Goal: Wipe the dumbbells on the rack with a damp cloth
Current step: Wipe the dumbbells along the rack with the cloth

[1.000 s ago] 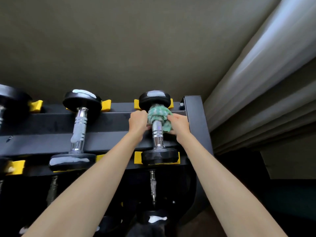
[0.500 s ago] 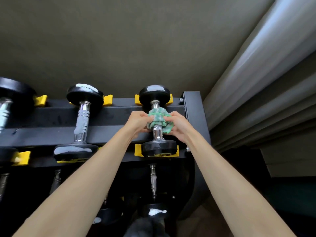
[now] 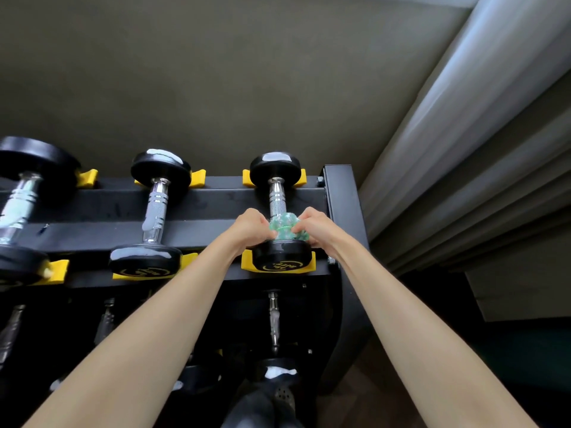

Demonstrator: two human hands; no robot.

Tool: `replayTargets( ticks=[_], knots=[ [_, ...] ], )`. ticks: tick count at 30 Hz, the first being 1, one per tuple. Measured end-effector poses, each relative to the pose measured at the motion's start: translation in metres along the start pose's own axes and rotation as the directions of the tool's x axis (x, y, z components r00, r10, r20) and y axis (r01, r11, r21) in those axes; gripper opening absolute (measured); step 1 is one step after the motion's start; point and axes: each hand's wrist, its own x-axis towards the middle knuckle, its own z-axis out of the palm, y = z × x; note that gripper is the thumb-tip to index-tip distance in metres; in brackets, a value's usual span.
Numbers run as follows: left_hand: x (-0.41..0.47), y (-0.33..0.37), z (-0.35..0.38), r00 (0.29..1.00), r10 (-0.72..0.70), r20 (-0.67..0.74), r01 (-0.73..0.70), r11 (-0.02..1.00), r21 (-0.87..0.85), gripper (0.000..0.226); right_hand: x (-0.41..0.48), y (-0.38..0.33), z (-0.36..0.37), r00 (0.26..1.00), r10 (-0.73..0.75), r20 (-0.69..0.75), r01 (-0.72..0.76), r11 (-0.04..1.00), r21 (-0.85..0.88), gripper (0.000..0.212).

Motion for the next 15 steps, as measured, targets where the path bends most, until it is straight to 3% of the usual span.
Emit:
replayTargets(
  ticks=[7, 11, 15],
  knots=[
    [-0.019, 0.013, -0.005, 0.995, 0.097, -0.039, -0.093, 0.992, 0.086, 0.000, -0.018, -0.010, -0.003, 0.993, -0.115, -0.022, 0.113, 0.991, -0.068, 0.015],
    [-0.026, 0.013, -0.009, 0.996, 0.085, -0.016, -0.084, 0.995, 0.057, 0.022, -0.028, -0.016, 0.001, 0.994, -0.109, 0.015, 0.109, 0.994, -0.023, 0.029],
    [-0.029, 0.011, -0.015, 0.995, 0.095, 0.014, -0.095, 0.995, 0.004, 0.015, -0.034, -0.026, 0.001, 0.995, -0.079, 0.056, 0.079, 0.997, -0.002, 0.035]
  ],
)
